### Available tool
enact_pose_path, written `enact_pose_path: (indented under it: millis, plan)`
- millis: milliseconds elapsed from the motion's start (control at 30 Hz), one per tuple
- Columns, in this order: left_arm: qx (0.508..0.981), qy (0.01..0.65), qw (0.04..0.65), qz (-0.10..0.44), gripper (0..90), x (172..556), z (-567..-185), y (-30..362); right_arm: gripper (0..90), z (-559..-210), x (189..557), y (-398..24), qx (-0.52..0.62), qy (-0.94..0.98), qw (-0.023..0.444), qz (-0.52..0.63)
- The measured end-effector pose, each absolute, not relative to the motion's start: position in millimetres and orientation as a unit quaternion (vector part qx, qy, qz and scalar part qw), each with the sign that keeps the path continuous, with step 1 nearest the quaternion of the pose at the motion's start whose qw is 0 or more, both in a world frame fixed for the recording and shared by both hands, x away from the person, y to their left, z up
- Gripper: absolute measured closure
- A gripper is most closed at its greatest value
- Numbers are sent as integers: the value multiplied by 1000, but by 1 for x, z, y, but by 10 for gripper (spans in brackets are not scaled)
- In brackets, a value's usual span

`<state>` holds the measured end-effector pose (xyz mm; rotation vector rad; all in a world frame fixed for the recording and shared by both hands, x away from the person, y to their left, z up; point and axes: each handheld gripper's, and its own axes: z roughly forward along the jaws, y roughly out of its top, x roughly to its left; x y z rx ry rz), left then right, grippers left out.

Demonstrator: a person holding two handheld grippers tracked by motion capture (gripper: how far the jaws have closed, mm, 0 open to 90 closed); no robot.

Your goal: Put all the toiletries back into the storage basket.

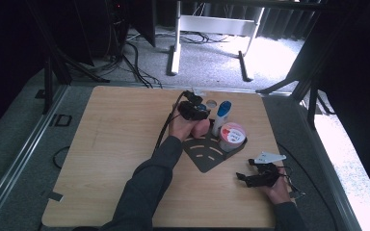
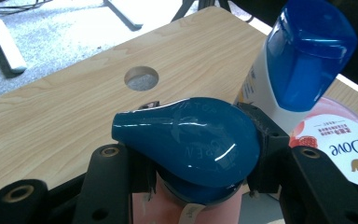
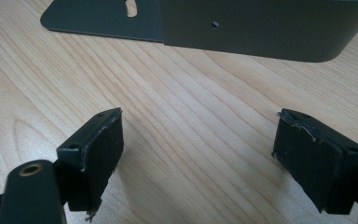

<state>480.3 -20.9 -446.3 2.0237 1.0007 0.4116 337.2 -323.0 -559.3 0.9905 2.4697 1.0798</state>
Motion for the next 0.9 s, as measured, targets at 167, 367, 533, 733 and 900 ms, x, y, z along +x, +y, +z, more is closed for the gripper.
enact_pose_path:
  millis: [167,367,533,733,900]
  plan:
    - [806,398,408,163,529,484,-449,-24,157,-559,337,-323,342,852,134,373]
    - [807,398,406,160,529,486,-452,-28,157,-559,337,-323,342,852,135,372]
    - [806,400,406,159,529,487,-453,-31,157,-559,337,-323,342,852,135,372]
    - [804,403,408,159,529,487,-454,-34,157,-559,337,-323,342,852,135,372]
    - [802,404,408,161,529,487,-455,-36,157,-559,337,-323,342,852,135,372]
